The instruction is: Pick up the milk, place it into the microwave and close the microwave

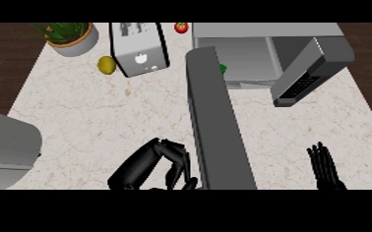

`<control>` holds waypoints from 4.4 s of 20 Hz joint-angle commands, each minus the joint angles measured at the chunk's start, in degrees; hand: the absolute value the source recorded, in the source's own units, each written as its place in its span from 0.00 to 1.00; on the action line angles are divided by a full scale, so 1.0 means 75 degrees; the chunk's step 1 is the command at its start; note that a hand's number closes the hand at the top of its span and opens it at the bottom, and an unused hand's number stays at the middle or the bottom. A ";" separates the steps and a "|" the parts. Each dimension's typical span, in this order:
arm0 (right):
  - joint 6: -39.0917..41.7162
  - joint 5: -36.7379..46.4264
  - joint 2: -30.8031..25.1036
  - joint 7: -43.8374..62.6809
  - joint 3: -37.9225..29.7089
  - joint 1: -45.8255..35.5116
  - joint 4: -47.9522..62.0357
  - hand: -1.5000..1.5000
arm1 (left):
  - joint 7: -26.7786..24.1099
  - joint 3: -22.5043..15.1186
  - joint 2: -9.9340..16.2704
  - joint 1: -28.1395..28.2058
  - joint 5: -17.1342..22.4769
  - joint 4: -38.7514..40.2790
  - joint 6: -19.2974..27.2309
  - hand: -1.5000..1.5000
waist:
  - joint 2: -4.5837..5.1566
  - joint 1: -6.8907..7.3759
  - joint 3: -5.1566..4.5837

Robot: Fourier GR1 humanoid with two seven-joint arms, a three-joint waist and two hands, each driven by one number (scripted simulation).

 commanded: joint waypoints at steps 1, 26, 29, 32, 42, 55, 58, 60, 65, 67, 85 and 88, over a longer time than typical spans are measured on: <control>0.0903 -0.0298 -0.0124 -0.0327 0.0130 0.0639 -0.0723 0.00 | 0.0037 -0.1024 -0.0167 -0.0305 -0.0454 0.0771 0.0475 1.00 | 0.0007 0.0023 0.0000; 0.1567 -0.1964 -0.1097 0.1291 0.1336 0.1467 -0.5046 0.00 | -0.0964 -0.3514 -0.0176 -0.4585 0.3243 0.4689 0.5465 0.00 | 0.0237 -0.1347 -0.0045; 0.1540 -0.2136 -0.1224 0.1509 0.1350 0.1394 -0.5280 0.00 | -0.1321 -0.3182 -0.0176 -0.5034 0.3755 0.4852 0.5617 0.00 | 0.0294 -0.1472 -0.0045; 0.1596 -0.2357 -0.1223 0.1704 0.1494 0.1527 -0.5528 0.00 | -0.1382 -0.2957 -0.0175 -0.5344 0.3925 0.5198 0.6293 0.00 | 0.0296 -0.1624 -0.0037; 0.1917 -0.2914 -0.1685 0.2287 0.1713 0.1652 -0.6436 0.00 | -0.2103 -0.2047 -0.0176 -0.6349 0.5229 0.6127 0.6495 1.00 | 0.0494 -0.2114 -0.0051; 0.2052 -0.3578 -0.2030 0.2706 0.1637 0.1729 -0.7142 0.00 | -0.2973 -0.1654 -0.0176 -0.7161 0.6073 0.7252 0.6426 1.00 | 0.0634 -0.2580 -0.0023; 0.2095 -0.3763 -0.2103 0.2823 0.1629 0.1767 -0.7250 0.00 | -0.3092 -0.1579 -0.0175 -0.7175 0.6211 0.7362 0.6371 1.00 | 0.0688 -0.2575 -0.0023; 0.2203 -0.3820 -0.2187 0.2864 0.1651 0.1820 -0.7283 0.00 | -0.3209 -0.1637 -0.0175 -0.7235 0.6289 0.7329 0.6483 1.00 | 0.0661 -0.2655 -0.0010; 0.2228 -0.4058 -0.2300 0.2997 0.1594 0.1868 -0.7537 0.00 | -0.3380 -0.1615 -0.0175 -0.7254 0.6432 0.7511 0.6501 1.00 | 0.0685 -0.2703 -0.0009; 0.2246 -0.4058 -0.2430 0.3017 0.1472 0.1898 -0.7605 0.00 | -0.3540 -0.1622 -0.0175 -0.7210 0.6496 0.7508 0.6515 1.00 | 0.0676 -0.2757 -0.0014; 0.2494 -0.4885 -0.2750 0.3349 0.1342 0.2121 -0.8150 0.00 | -0.4048 -0.1801 -0.0176 -0.7295 0.6981 0.7732 0.6658 1.00 | 0.0726 -0.2898 0.0002; 0.2584 -0.4948 -0.2807 0.3380 0.1347 0.2155 -0.8219 0.00 | -0.4048 -0.1737 -0.0176 -0.7406 0.7074 0.7771 0.6667 1.00 | 0.0722 -0.2904 0.0010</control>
